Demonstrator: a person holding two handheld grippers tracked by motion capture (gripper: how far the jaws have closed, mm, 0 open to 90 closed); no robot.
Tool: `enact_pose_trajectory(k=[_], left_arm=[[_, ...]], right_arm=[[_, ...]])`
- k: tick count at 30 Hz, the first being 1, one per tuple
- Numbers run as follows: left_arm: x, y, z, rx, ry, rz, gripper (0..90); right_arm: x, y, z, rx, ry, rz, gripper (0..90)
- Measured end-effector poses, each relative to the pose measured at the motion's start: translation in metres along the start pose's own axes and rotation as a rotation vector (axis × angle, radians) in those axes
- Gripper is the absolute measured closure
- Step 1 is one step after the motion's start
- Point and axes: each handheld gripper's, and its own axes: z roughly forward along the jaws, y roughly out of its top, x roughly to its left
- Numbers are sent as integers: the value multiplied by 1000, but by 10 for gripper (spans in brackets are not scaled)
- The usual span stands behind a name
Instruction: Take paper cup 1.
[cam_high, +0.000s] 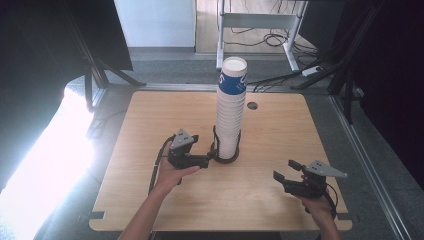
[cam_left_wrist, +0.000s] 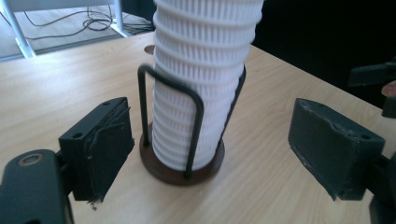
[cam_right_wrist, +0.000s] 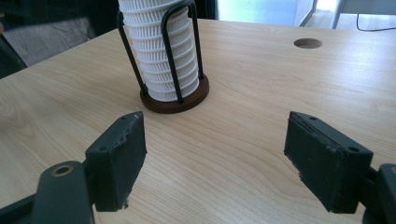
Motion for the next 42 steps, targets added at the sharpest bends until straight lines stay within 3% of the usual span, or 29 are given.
enact_pose_trajectory(k=[5,11,14,20,27,34,42], left_arm=[[1,18,17,6,-20,25,85],[0,30,35,42,11,66,61],[2,32,40,53,10,55,58],[3,38,54,57,12,69,50],[8,45,80,80,11,81,45],[6,43,88,47,4,87,120],[5,42,88,38,10,103,130]], right_arm=[[-1,0,1,2,-1,5,215],[1,-3,3,15,-4,-2,215],[4,-3,5,18,1,-4,216],[5,-4,7,20,4,-19,216],[3,-6,9,32,2,-11,215],[2,-8,13,47,3,-5,215],[6,-6,20,56,12,-26,216]])
